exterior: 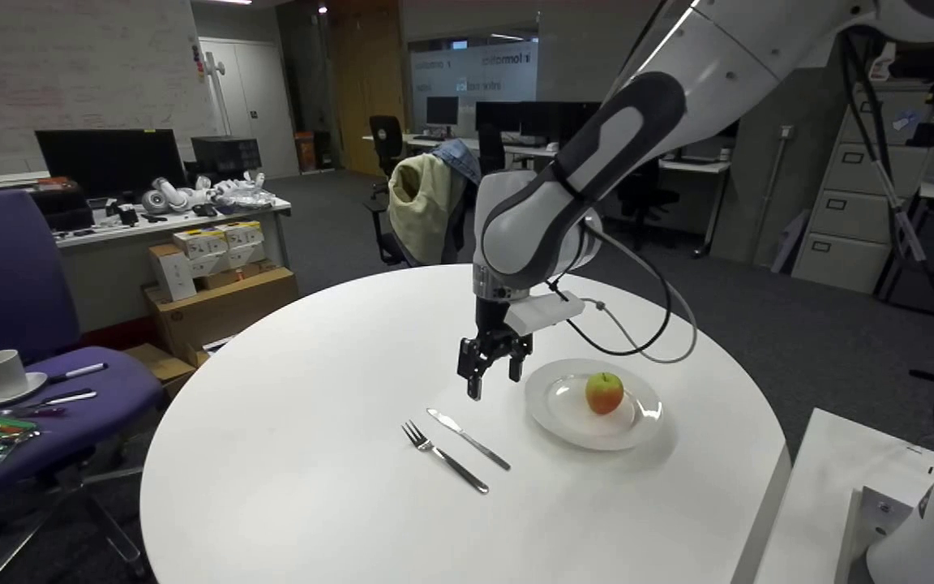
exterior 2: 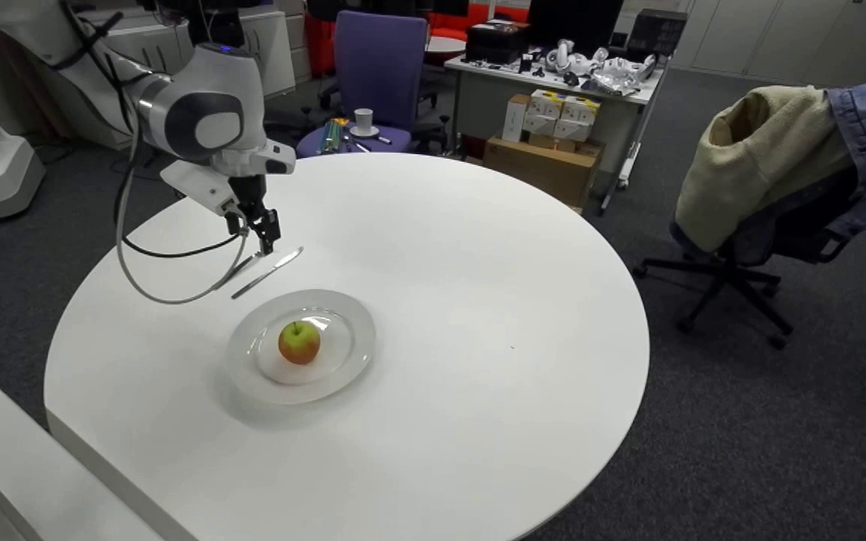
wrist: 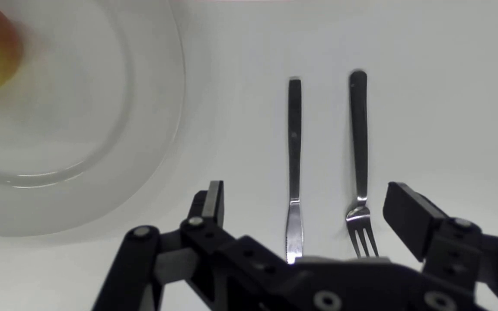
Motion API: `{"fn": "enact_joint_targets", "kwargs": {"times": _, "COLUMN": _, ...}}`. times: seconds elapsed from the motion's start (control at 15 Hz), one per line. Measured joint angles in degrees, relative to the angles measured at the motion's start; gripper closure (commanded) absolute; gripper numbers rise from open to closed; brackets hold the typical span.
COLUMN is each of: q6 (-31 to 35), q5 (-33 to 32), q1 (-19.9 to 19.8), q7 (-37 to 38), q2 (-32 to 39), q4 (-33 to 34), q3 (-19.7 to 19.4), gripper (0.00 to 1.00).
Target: Move the silver fork to the right.
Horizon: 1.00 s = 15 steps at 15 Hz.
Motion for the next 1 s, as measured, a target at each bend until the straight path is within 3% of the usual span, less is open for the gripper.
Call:
{"fn": "enact_joint_targets", "kwargs": {"times": 0.47, "q6": -0.7, "q5": -0.3, "q1": 3.0, "q7": -0.7, "q2": 12.0, "q4": 16.3, "q3": 2.5, "gripper": 0.0}}
{"fn": "enact_joint_targets", "kwargs": {"times": 1.0, "q6": -10.2, "q5": -7.1, "q1": 9.1, "q7": 0.5, "q2": 18.4, "q4": 26.2, "q3": 1.6, "gripper": 0.0}}
